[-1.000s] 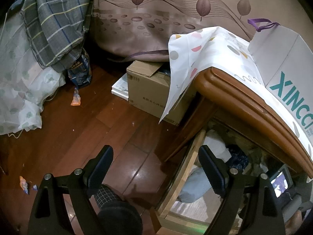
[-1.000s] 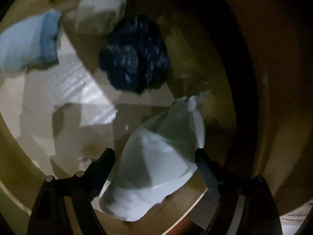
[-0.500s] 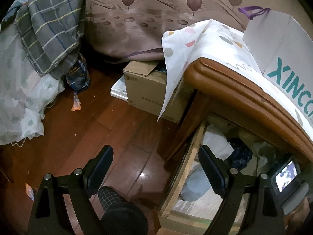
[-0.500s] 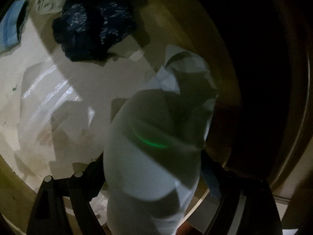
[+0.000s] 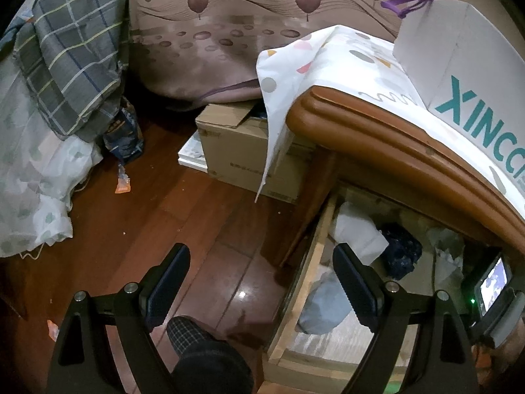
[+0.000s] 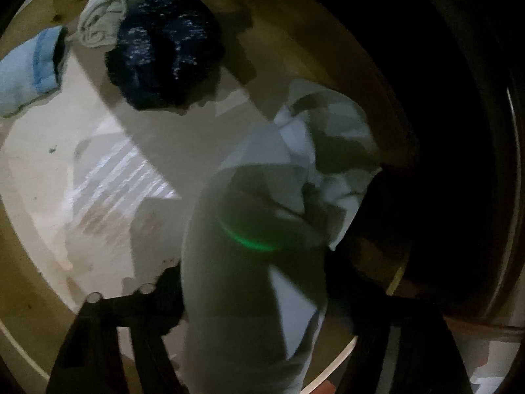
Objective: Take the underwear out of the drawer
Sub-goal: 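Lift the white garment up out of the drawer with the right gripper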
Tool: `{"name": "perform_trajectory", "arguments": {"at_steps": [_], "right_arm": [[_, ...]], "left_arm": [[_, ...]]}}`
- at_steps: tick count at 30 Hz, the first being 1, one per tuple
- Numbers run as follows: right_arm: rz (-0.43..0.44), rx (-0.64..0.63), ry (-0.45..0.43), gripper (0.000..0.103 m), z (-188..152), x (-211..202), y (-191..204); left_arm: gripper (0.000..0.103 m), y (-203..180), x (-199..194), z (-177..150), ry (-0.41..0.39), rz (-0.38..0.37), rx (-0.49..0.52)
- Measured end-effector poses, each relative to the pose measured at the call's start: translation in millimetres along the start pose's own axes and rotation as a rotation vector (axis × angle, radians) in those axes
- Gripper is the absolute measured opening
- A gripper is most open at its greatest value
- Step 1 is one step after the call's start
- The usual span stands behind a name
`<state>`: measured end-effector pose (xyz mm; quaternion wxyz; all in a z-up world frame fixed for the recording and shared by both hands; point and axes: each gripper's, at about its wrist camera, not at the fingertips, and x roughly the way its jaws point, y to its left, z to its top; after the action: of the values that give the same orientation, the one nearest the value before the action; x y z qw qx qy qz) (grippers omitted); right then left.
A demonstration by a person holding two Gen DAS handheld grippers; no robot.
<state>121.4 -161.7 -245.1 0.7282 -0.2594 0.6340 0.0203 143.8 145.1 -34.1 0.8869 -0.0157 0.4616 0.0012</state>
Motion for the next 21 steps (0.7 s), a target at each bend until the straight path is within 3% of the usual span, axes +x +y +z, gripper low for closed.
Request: {"name": "perform_trajectory", "arguments": {"at_steps": [1,3,4,6,13,21], "right_arm": [[0.013,-0.002,0.004,0.058,0,0,0],[0.025,-0.004,0.012,0.039,-2,-3,7],[0.014,-0.010,0.020,0.036,-3,-3,9],[0.017,-0.016,0.010,0.020,-3,-8,13],[0.125,0.089,-0.031,0.016,-20,-34,3],[0.274,0.291,-0.150,0.015,-39,-75,-6]], "left_arm": [[0.086,0,0,0,0.001,-0.001,0.003],[0.086,0,2,0,0.005,-0.007,0.006],[0.086,-1,2,0,0.008,-0.005,0.007],[0.086,-1,3,-1,0.014,-0.011,0.010],[0.086,1,4,-2,0.024,-0.022,0.011],[0.086,-3,6,-4,0.033,-0.026,0.031]]}}
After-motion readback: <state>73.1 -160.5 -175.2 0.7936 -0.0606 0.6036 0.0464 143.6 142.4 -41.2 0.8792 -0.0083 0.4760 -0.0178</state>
